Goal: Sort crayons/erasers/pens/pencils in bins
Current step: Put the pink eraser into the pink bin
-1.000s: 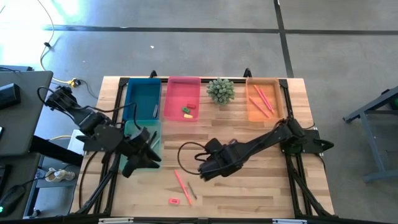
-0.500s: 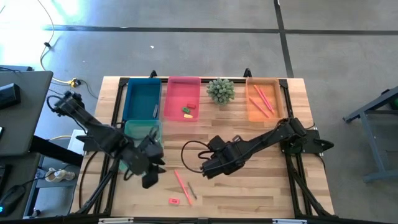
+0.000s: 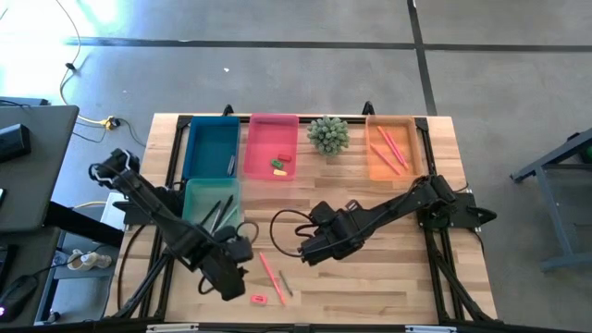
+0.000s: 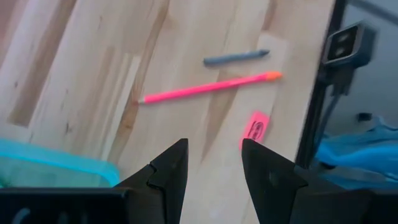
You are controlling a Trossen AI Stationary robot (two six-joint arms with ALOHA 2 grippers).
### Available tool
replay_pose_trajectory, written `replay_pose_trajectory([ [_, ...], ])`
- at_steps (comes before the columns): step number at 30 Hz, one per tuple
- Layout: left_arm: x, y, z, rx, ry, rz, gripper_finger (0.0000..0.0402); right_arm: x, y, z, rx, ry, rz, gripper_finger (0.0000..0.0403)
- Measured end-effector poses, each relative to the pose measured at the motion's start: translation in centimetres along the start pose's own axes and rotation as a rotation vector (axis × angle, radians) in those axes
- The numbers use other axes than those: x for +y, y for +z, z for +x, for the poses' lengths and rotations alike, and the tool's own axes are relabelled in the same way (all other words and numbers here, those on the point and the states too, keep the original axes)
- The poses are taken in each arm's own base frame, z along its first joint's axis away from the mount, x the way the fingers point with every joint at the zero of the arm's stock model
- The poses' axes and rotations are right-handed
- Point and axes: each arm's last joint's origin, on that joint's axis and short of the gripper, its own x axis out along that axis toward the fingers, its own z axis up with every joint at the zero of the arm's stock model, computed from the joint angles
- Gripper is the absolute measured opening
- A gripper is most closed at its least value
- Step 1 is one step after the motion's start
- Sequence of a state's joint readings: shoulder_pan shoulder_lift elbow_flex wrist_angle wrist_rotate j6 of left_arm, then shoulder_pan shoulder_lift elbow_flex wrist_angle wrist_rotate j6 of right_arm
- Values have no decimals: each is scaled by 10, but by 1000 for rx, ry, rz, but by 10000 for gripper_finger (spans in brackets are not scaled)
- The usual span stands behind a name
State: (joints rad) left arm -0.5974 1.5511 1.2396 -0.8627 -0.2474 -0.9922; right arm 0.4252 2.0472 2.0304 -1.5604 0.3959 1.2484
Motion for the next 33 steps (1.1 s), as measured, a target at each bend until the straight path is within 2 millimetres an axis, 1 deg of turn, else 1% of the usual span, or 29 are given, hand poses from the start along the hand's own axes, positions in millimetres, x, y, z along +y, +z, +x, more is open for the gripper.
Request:
replay_pose_trajectory([
  [4,-5,-5,17,49,31,-27,138,0,0,0,-16,-5,0,154],
  [9,-8,-9,33,110,53,-49,144,0,0,0,-17,-6,0,154],
  [17,-13,-13,50,168,59,-34,188,0,0,0,-18,-5,-1,154],
  [20,-18,-11,54,158,4,14,200,0,0,0,-20,-6,-7,154],
  [25,-27,-7,55,104,-88,63,203,0,1,0,-21,-2,-10,154],
  [33,-29,-8,55,94,-101,105,189,1,1,0,-24,4,-3,154],
])
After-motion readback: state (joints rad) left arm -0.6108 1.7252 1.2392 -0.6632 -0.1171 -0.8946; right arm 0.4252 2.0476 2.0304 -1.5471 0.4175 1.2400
